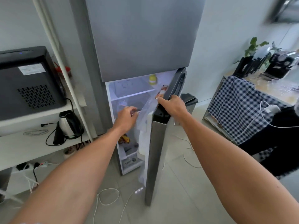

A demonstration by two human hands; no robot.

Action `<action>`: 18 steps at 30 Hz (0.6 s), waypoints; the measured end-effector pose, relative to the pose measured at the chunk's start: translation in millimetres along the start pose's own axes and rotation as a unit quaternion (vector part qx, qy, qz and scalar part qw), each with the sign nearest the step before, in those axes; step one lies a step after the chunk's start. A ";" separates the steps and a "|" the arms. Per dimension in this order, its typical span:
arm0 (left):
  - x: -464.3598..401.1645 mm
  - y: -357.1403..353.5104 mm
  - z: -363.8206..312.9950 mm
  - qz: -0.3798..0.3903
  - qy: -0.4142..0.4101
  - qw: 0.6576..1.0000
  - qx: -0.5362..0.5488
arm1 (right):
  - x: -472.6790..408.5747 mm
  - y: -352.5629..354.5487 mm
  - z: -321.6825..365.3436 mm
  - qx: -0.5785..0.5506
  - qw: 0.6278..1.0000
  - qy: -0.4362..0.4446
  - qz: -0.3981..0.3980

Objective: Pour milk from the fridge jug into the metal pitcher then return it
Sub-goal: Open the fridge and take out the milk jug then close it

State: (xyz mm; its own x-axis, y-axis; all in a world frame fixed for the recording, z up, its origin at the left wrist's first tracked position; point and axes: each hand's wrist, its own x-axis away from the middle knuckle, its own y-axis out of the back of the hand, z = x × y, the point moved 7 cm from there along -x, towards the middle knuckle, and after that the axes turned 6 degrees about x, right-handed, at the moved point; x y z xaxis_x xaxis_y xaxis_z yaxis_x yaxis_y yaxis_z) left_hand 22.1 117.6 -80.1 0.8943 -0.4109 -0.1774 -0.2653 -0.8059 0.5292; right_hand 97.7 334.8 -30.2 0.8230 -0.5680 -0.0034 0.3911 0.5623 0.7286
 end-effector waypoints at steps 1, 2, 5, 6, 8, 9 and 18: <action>1.0 -14.0 -4.5 0.016 -0.002 1.000 -0.001 | 4.0 10.9 -9.1 0.007 1.000 0.002 -0.005; 3.0 -27.1 -10.7 0.032 -0.003 0.999 -0.005 | 6.3 22.2 -18.3 0.017 1.000 0.007 -0.012; 4.5 -69.5 -27.8 0.075 -0.019 0.997 -0.018 | 14.2 57.7 -46.4 0.061 0.998 0.010 -0.007; 5.7 -83.1 -35.3 0.089 -0.023 0.995 -0.027 | 15.8 69.3 -56.3 0.078 0.997 0.010 -0.008; 5.8 -109.3 -50.0 0.113 -0.034 0.992 -0.045 | 19.0 91.3 -75.5 0.116 0.993 0.016 -0.016; 5.0 -122.1 -56.5 0.128 -0.041 0.990 -0.050 | 20.9 101.7 -83.9 0.130 0.991 0.019 -0.021; -6.5 -221.3 -104.1 0.271 -0.150 0.932 -0.187 | 31.6 170.8 -150.8 0.268 0.959 -0.055 -0.080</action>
State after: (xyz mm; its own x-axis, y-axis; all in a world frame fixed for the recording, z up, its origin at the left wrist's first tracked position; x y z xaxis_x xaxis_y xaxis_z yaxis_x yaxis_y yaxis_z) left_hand 112.5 343.0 -109.7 0.5085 -0.8610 0.0061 -0.4545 -0.2624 0.8512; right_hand 252.7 503.5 -9.1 0.7095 -0.6984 -0.0940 0.2172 0.0899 0.9720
